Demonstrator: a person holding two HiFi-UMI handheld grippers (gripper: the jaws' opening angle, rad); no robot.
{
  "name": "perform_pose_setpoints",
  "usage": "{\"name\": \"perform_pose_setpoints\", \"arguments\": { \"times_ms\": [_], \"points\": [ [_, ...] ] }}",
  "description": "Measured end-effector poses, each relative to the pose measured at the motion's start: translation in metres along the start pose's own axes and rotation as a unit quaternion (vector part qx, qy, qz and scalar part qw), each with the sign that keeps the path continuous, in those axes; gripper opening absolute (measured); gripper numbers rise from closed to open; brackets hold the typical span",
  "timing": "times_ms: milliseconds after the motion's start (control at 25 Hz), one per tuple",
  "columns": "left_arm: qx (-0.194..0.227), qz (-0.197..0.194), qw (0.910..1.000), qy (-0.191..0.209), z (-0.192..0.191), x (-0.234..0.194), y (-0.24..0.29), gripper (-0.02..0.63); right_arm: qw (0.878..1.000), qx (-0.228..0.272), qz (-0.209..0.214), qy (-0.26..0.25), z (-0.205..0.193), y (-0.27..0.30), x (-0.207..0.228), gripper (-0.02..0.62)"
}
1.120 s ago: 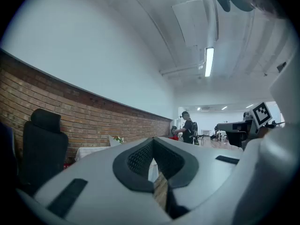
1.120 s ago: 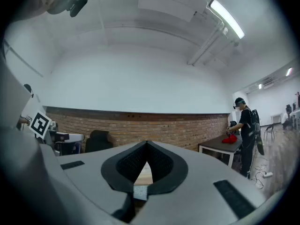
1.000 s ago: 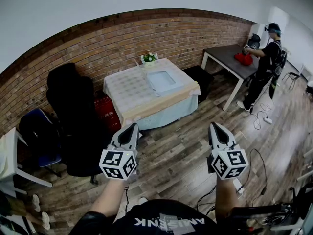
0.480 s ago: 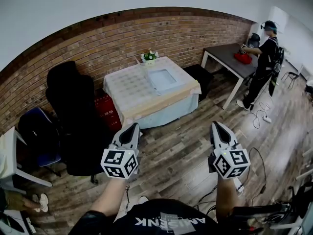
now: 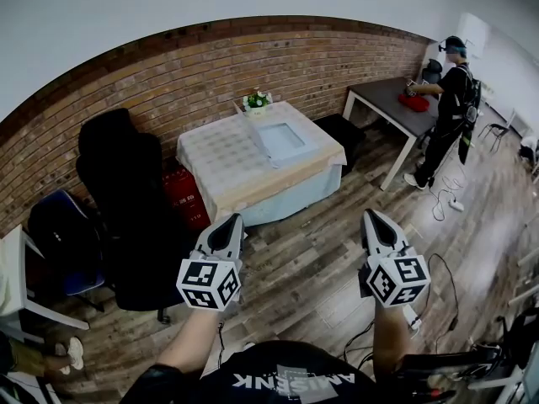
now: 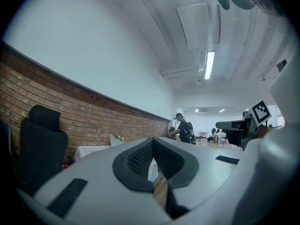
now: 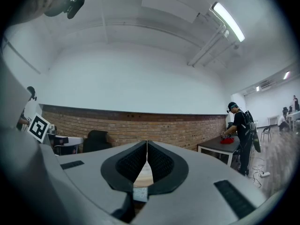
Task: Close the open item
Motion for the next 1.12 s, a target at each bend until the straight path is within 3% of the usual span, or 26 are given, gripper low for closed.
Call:
{"name": "perform_pose_setpoints", "arguments": {
  "times_ms": [560,1120],
  "points": [
    [0.002,-0.022,0.9997,-0.004,-0.006,-0.046,0.004,0.012,1.000,-0.005,-0.016,-0.001,-0.006,0.028,-0.035,0.041],
    [-0.002,0.019,0.9998,0.008,-0.004,-0.073,0.084,0.012,1.000,0.007,0.020,0.003,-0.007,0.126,0.017,0.041]
  ]
}}
Point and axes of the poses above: the fingertips, and each gripper's own axes: y forward along the fingers, x to its right, z out of its top, the point moved 2 cm from there along -y, backward along the fingers
